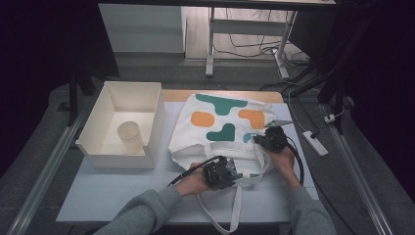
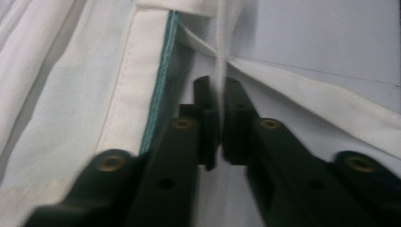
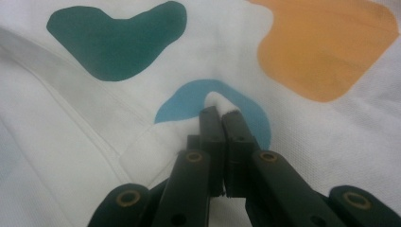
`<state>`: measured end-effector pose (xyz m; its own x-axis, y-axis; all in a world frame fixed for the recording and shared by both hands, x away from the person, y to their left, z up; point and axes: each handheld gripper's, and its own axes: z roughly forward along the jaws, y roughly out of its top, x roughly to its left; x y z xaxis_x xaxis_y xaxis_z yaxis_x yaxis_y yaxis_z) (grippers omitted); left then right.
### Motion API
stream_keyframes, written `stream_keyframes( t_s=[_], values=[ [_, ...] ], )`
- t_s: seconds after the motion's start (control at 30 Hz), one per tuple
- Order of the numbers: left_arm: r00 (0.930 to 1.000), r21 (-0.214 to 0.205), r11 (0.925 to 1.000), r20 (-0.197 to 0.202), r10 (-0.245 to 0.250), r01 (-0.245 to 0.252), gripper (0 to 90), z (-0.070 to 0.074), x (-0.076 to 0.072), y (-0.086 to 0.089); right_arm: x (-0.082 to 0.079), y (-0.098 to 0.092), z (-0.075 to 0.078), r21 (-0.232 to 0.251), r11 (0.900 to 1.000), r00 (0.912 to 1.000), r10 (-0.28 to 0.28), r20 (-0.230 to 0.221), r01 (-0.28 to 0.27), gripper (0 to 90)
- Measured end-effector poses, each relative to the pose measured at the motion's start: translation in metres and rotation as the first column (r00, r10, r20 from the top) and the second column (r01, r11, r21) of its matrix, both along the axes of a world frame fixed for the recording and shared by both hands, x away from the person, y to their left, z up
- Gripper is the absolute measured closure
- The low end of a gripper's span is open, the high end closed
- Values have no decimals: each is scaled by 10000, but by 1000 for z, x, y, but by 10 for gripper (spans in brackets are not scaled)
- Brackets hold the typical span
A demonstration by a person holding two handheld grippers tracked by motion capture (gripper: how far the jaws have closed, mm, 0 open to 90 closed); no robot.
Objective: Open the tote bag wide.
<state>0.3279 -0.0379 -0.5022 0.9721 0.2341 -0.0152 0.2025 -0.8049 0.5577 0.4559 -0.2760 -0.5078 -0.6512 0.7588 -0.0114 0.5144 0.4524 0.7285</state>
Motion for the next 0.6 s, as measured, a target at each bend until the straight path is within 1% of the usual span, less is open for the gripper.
stream_keyframes(
  t_s=[0.03, 0.07, 0.13, 0.17, 0.23, 0.3, 0.33, 0.37, 0.4, 0.43, 0.47, 0.5, 0.53, 0.57, 0.6],
  values=[
    [10000, -35, 10000, 61, 25, -25, 873, 1, 0, 1, 0, 0, 0, 5, 10000, 10000, 2, 1, -2, 879],
    [9999, -179, 9998, 129, 55, -53, 875, 5, 0, 4, 0, 0, 0, 0, 10000, 10000, 17, 15, -17, 878],
    [9997, -595, 9982, 200, 131, -119, 877, 12, 1, 11, 0, 0, 0, 11, 10000, 10000, 14, 29, -14, 879],
    [9994, -820, 9964, 256, 244, -222, 877, 17, 2, 14, 0, 0, 1, 6, 10000, 10000, 13, 43, -13, 878],
    [9977, -1208, 9917, 457, 506, -448, 877, 28, 4, 23, -1, 0, 1, -3, 10000, 10000, 18, 63, -18, 878],
    [9941, -1685, 9828, 654, 871, -750, 877, 38, 7, 33, -1, 0, 2, -21, 10000, 9999, 36, 103, -36, 878],
    [9906, -1901, 9771, 785, 1123, -957, 877, 43, 9, 38, -2, 0, 3, -20, 10000, 9999, 41, 117, -41, 878],
    [9849, -2056, 9703, 893, 1483, -1275, 877, 47, 11, 43, -2, 0, 3, -2, 10000, 9999, 43, 133, -43, 878],
    [9770, -2133, 9634, 1020, 1870, -1621, 877, 50, 13, 47, -2, -1, 4, 36, 10000, 9999, 40, 161, -41, 877],
    [9676, -2183, 9570, 1226, 2209, -1909, 877, 52, 16, 51, -3, -1, 5, 71, 10000, 9998, 56, 169, -58, 877],
    [9591, -2190, 9516, 1355, 2484, -2155, 877, 53, 19, 55, -3, -1, 6, 84, 9999, 9997, 72, 218, -74, 876],
    [9547, -2242, 9463, 1324, 2665, -2331, 877, 53, 21, 57, -4, -2, 7, 144, 9999, 9997, 87, 242, -90, 876],
    [9520, -2284, 9418, 1246, 2795, -2467, 877, 52, 25, 60, -4, -2, 8, 178, 9998, 9996, 92, 248, -96, 876],
    [9463, -2329, 9357, 1238, 2986, -2648, 877, 51, 29, 64, -5, -2, 9, 245, 9997, 9996, 93, 256, -100, 873],
    [9420, -2353, 9311, 1216, 3127, -2787, 877, 50, 31, 65, -5, -2, 11, 314, 9994, 9995, 116, 291, -125, 870]
  ],
)
